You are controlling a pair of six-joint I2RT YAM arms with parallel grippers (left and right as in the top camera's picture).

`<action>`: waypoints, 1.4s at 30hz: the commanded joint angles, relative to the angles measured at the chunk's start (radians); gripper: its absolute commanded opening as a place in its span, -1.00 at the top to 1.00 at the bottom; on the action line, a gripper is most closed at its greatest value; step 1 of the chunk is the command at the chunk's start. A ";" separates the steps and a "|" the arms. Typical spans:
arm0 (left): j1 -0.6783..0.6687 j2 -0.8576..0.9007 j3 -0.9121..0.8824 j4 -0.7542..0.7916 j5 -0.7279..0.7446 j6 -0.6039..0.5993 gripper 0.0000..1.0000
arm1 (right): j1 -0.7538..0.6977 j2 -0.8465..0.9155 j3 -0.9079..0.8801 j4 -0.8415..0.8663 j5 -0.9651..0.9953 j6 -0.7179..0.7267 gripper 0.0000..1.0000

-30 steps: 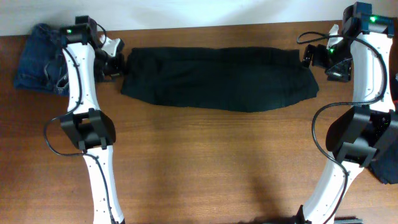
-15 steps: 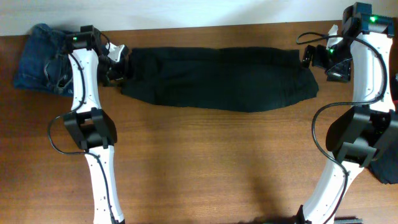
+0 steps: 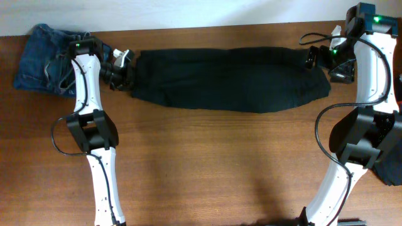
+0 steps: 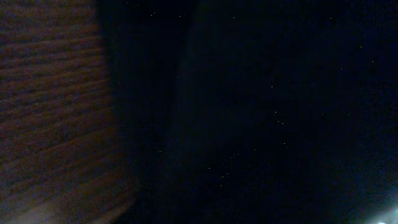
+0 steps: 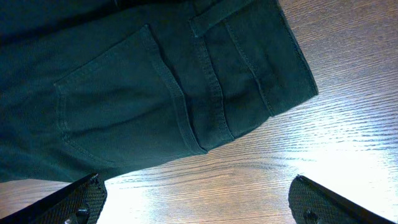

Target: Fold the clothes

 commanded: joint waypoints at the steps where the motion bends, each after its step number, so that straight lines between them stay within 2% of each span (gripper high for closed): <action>1: -0.012 0.066 -0.027 -0.003 -0.014 0.012 0.95 | -0.005 0.001 -0.005 -0.002 -0.013 -0.011 -0.97; 12: 0.086 0.009 -0.026 -0.029 -0.044 -0.032 0.98 | -0.005 0.002 -0.005 -0.002 -0.013 -0.011 -0.97; 18: 0.096 -0.150 -0.026 -0.029 -0.229 -0.072 0.98 | -0.005 0.007 -0.005 0.007 -0.013 -0.014 -0.97; 22: 0.071 -0.278 -0.026 -0.029 -0.372 -0.169 0.98 | -0.005 0.015 -0.013 0.011 -0.013 -0.014 -0.97; 29: -0.020 -0.412 -0.026 -0.029 -0.383 -0.204 0.99 | -0.005 0.016 -0.108 0.071 -0.013 -0.013 -0.97; 33: -0.099 -0.428 -0.026 -0.029 -0.387 -0.249 0.98 | -0.005 0.014 -0.125 0.109 -0.014 0.000 -0.97; 42: -0.337 -0.426 -0.027 -0.026 -0.629 -0.373 0.93 | -0.005 0.013 -0.125 0.099 -0.061 0.001 -0.97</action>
